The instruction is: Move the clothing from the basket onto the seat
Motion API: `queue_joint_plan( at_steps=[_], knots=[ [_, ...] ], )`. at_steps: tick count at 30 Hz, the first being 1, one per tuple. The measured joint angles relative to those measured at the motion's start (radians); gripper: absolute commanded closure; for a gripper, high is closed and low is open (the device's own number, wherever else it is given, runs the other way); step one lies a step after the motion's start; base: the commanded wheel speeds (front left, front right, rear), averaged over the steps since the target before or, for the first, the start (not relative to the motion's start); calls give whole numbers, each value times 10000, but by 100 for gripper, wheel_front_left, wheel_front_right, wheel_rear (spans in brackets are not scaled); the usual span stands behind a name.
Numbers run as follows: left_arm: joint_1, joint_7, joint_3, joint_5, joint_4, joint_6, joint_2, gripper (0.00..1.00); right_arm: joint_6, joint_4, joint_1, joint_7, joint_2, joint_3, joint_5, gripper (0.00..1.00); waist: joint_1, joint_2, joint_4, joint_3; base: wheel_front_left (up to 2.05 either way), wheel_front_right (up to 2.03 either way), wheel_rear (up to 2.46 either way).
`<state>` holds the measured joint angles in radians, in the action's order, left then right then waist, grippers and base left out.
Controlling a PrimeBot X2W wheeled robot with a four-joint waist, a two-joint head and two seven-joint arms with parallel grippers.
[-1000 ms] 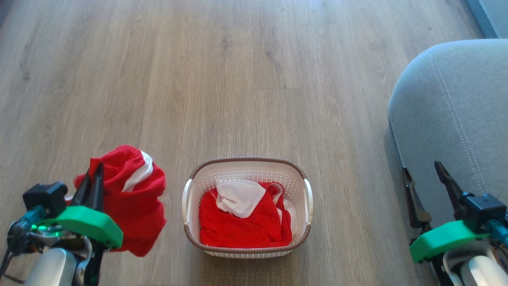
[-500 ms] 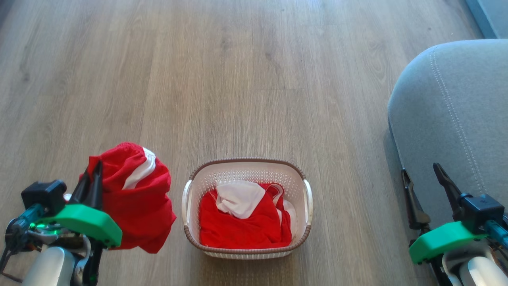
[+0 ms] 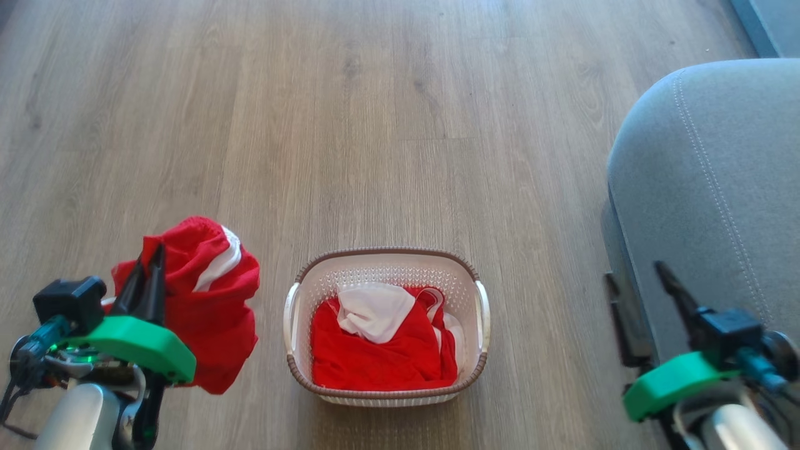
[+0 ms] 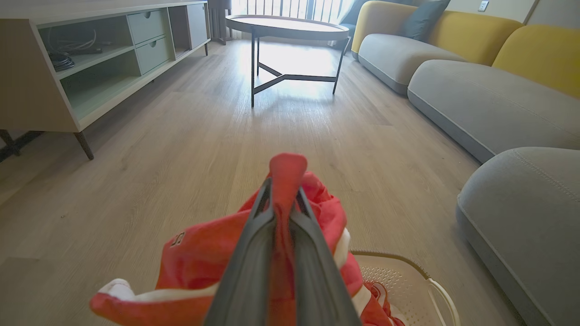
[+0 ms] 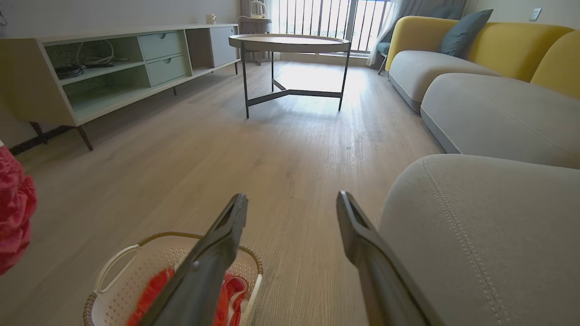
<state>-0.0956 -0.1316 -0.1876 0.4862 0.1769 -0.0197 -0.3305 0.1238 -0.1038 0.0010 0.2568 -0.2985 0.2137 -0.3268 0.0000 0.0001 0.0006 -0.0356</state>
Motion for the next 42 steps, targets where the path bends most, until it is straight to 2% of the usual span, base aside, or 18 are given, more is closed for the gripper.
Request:
queue_joint_plan(
  at_steps=[6, 10, 17, 25, 30, 42],
  knots=[
    [-8, 109, -213, -4, -351, 0, -33, 100, 0, -180, -884, 0, -159, 1674, 0, 0, 0, 0, -43, -13, 0, 0, 0],
    [-89, 249, -667, -115, -825, 46, -23, 100, 0, -428, -2053, 0, -174, 3325, -174, 0, 0, 0, 0, -64, 0, 0, 0],
    [-537, 573, -1772, -474, -1292, 416, 295, 100, 0, -773, -3327, 0, -169, 5404, -784, 0, 0, 0, 181, -136, 0, 0, 0],
    [-915, 790, -2658, -658, -1254, 748, 640, 100, 0, -936, -4601, 0, 52, 7279, -1358, 0, 0, 0, 176, -135, 0, 0, 0],
    [-1012, 792, -3101, -708, -1200, 911, 872, 100, 0, -1009, -5075, 0, 113, 7775, -1687, 0, 0, 0, 136, -89, 0, 0, 0],
    [-1117, 1057, -3902, -721, -1337, 999, 1191, 100, 0, -1126, -5265, 0, 100, 8107, -1967, 0, 0, 0, 113, -28, 0, 0, 0]
  ],
)
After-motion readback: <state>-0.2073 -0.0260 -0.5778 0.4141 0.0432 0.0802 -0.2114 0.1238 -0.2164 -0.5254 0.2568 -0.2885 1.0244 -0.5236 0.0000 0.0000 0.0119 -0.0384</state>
